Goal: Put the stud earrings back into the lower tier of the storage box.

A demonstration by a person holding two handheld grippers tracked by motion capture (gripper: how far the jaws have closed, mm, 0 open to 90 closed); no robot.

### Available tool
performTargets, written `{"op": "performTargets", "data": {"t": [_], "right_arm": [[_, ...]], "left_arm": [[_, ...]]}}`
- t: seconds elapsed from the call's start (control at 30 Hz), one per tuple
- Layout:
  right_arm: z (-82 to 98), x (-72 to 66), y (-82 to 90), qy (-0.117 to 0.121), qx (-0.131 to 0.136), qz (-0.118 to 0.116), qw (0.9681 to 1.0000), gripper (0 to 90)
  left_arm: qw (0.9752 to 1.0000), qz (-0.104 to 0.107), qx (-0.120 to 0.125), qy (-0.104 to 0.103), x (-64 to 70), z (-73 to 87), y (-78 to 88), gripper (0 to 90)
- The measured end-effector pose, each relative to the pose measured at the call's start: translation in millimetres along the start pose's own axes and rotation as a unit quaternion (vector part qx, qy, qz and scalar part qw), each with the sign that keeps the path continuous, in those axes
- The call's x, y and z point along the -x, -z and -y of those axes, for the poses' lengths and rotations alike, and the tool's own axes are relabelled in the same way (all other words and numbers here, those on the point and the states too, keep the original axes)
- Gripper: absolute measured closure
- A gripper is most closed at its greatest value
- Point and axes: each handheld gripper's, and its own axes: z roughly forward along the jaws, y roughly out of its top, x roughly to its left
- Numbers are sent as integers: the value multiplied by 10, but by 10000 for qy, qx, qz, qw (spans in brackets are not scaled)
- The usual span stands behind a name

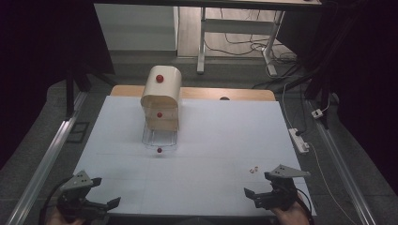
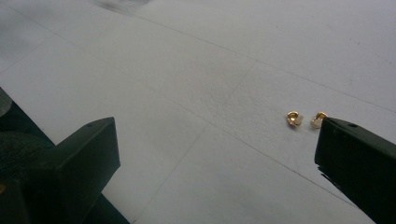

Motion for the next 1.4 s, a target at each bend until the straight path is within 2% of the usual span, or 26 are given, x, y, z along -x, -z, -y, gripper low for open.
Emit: {"op": "performTargets", "data": {"t": [0.2, 0.5, 0.8, 0.97, 1.33, 1.4], "right_arm": [[1, 6, -3, -35, -11, -38, 10000, 0], [-11, 1, -25, 37, -152, -99, 9998, 12], [-40, 32, -80, 122, -243, 8, 9996, 0], [-58, 57, -139, 211, -341, 112, 9991, 0], [-83, 164, -290, 338, -659, 65, 9972, 0], [-83, 211, -346, 371, -797, 92, 9961, 0]], "left_arm": [[10000, 25, -35, -37, 2, -6, -11, 0], [9999, 23, -67, -73, 8, -12, -19, 0], [9999, 46, -102, -50, 6, -15, -26, 0], [9999, 62, -118, -68, 9, -17, -30, 0], [9998, 72, -163, -74, 9, -23, -40, 0], [9998, 70, -177, -81, 9, -24, -41, 0]]}}
